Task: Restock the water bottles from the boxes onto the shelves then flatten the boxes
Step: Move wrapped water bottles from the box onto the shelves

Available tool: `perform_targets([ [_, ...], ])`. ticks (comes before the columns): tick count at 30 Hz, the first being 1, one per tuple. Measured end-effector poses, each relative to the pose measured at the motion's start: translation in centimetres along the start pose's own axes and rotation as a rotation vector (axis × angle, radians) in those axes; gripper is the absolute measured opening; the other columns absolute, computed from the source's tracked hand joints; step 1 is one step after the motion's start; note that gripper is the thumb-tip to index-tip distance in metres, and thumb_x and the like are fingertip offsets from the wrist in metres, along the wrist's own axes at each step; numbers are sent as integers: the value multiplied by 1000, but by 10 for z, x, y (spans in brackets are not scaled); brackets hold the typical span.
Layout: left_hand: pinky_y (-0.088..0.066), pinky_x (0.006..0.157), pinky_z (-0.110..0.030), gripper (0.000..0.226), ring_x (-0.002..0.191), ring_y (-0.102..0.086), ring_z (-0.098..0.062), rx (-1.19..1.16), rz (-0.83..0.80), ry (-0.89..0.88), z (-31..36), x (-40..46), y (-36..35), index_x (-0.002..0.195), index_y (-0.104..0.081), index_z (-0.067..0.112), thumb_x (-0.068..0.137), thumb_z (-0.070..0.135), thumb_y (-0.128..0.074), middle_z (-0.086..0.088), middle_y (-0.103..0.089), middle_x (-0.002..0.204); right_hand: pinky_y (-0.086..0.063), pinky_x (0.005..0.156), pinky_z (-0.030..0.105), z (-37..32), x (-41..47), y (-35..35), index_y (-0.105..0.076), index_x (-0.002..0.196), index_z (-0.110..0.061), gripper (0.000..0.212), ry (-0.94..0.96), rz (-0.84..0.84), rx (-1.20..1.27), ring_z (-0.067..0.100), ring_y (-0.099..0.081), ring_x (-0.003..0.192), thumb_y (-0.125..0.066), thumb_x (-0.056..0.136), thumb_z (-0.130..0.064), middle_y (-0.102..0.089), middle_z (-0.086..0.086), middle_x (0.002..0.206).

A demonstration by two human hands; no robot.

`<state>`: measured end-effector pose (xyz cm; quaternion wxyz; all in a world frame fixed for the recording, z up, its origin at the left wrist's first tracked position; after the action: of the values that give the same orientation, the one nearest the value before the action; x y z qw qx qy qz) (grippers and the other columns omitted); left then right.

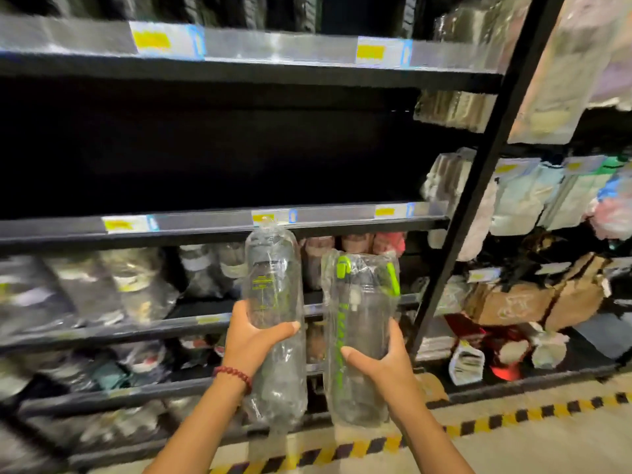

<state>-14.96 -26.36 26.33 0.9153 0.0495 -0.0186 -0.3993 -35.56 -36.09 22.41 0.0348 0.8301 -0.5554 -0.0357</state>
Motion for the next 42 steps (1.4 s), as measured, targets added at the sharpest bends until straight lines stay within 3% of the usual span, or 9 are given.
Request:
perform_targets([
  [6,-37,93,-29,89,114,-42,-10,40,158,58,-36,22,97,137,-32,18,65,15,-85,13,-40,120,-33,110,37,7,21,-100,-18,149,-25,110,-30,-176,-32,18,-30,138,-85,63,-38,-28,-9,148],
  [10,-36,90,-28,87,114,-44,-15,73,203,124,-70,44,147,134,-34,17,64,18,-86,7,-40,118,-41,105,46,22,31,-162,-24,145,-32,139,-112,-244,-130,19,-41,132,-77,24,-77,-37,-8,147],
  [17,-36,101,-34,99,125,-41,-23,57,158,228,-121,100,197,142,-27,13,63,20,-87,1,-40,132,-42,104,45,45,59,-233,-29,143,-29,118,-229,-233,-155,19,-47,126,-82,41,-54,-45,-5,140],
  [22,-36,86,-25,79,107,-45,-14,106,157,191,-133,145,198,123,-39,15,61,18,-88,5,-48,111,-43,97,33,52,96,-245,-35,136,-28,85,-212,-130,-206,15,-51,116,-84,67,-23,-49,-6,130],
  [26,-38,69,-15,74,74,-47,-1,71,204,201,-134,163,177,112,-36,21,60,18,-88,14,-45,89,-44,90,28,53,126,-234,-37,134,-28,82,-149,-97,-277,13,-52,115,-84,67,-20,-51,-9,127],
  [29,-47,54,-16,67,62,-54,-8,-15,213,214,-148,172,158,95,-38,28,52,23,-88,-3,-55,78,-41,95,29,46,147,-224,-33,137,-25,88,-78,-102,-403,11,-47,120,-85,66,-24,-45,-14,130],
  [33,-44,58,-11,64,71,-51,-7,-144,335,229,-160,184,130,98,-39,28,61,10,-87,3,-48,86,-36,88,20,40,176,-212,-29,138,-29,91,38,-151,-574,8,-45,118,-84,66,-28,-41,-29,127],
  [37,-42,58,-2,62,71,-55,13,-289,533,160,-152,197,100,86,-35,37,65,4,-83,16,-46,91,-33,89,19,38,203,-200,-23,145,-21,100,151,-186,-718,12,-39,130,-83,67,-32,-39,-8,144],
  [42,-42,66,-1,64,82,-51,17,-510,673,105,-165,220,76,87,-32,42,71,2,-78,24,-41,98,-42,71,20,34,236,-182,-38,117,-18,71,221,-213,-696,11,-51,97,-84,65,-32,-51,-10,107],
])
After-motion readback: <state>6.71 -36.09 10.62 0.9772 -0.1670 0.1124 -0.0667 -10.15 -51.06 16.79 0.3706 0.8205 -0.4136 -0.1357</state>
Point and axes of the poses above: each hand's wrist, its own x-axis towards the middle knuckle, its own y-axis out of the back of the hand, z = x × y, the point moved 7 cm from there along x, towards the middle knuckle
